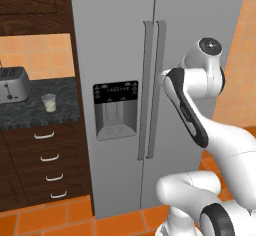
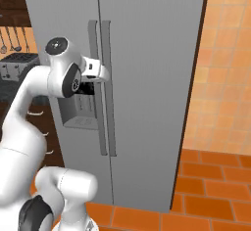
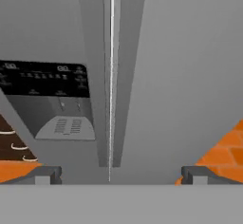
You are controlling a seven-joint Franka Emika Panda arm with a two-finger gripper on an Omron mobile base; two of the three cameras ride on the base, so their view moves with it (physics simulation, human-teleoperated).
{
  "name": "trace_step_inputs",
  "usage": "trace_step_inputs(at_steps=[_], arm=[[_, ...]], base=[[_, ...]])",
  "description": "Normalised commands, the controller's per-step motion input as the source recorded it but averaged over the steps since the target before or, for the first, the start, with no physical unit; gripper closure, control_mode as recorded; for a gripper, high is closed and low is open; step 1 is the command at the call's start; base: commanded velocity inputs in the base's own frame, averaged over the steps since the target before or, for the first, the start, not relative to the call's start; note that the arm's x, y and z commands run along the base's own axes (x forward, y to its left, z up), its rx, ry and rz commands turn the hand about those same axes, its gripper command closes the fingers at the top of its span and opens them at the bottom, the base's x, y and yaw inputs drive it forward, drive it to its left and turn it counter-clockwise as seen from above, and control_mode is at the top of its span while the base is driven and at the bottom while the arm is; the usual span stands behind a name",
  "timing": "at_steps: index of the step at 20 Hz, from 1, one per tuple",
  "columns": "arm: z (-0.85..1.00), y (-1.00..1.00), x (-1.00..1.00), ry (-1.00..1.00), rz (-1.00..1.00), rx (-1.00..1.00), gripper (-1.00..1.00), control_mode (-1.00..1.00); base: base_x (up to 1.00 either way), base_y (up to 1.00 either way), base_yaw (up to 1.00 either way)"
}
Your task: Grab a lemon wedge from the fridge and one ice cube from the ice bowl, and put them in the glass of lemonade.
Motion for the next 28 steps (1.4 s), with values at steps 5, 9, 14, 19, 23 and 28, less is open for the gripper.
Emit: trace_step_inputs(at_steps=[5, 9, 14, 19, 23, 28], arm=[[-0.35, -0.01, 0.95, 0.0, -0.07, 0.11, -1.0, -1.0], [-0.15, 0.0, 0.78, 0.01, -0.1, 0.01, -1.0, -1.0], [-0.36, 0.0, 0.72, 0.01, -0.02, -0.01, -1.0, -1.0], [-0.39, -0.04, 0.62, 0.0, 0.0, 0.0, -1.0, -1.0], [-0.09, -0.23, 0.24, 0.0, 0.0, 0.0, -1.0, -1.0], [-0.04, -0.11, 0.23, 0.0, 0.0, 0.0, -1.0, -1.0]], base=[[0.0, 0.0, 0.0], [0.0, 0.0, 0.0], [0.0, 0.0, 0.0], [0.0, 0.0, 0.0], [0.0, 0.0, 0.0], [0.0, 0.0, 0.0]])
